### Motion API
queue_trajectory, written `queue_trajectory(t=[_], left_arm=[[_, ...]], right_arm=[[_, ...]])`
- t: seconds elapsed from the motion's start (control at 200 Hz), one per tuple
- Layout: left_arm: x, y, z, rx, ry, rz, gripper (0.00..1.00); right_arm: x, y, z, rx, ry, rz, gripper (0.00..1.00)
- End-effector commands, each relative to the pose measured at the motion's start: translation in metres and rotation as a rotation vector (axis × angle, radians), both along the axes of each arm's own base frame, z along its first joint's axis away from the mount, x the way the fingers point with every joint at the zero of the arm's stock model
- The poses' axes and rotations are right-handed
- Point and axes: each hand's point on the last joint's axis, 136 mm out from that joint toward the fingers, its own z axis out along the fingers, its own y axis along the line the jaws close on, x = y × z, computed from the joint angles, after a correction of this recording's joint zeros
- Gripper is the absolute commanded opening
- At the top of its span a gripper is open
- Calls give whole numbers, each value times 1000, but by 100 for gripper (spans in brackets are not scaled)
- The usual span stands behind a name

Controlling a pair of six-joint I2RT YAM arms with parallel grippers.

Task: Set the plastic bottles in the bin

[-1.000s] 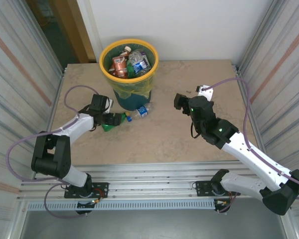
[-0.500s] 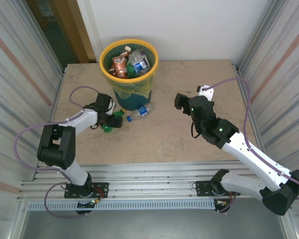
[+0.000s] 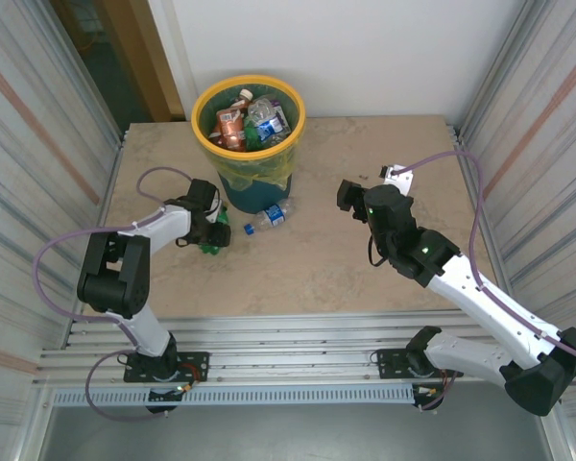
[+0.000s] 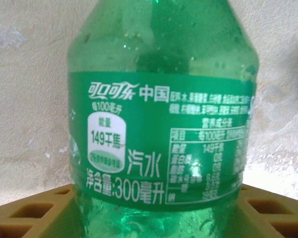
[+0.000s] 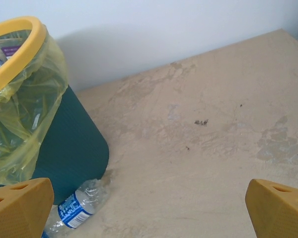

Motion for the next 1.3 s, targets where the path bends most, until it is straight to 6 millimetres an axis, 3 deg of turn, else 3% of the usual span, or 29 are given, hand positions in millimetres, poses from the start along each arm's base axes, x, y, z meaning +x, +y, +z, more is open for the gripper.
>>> queue_trajectory(t=[0.0,0.12,0.306,0.566,0.736,0.902,1.112,1.297], left_arm=[[0,2,4,19,4,11,54],[0,2,7,10,-7,17,46],[0,1,17,-24,-54,47,44],[-4,17,60,-37,-196,132,42],[-11,31,100,-49,-327,186,42],[-17,31,152,-106,-496,175,41],[-25,12,217,-255,-713,86,41],[-30,-15,264,-429,-845,-30,41]], right_arm=[[-2,-8,-4,12,9,-36,97],[-3,-10,-5,15,18,-41,97],[-5,-13,-3,24,19,-44,97],[-4,-10,-5,34,38,-12,98],[0,0,-7,22,63,37,97],[6,22,-6,17,86,132,97],[11,60,1,60,84,302,98],[7,103,22,124,42,526,98]])
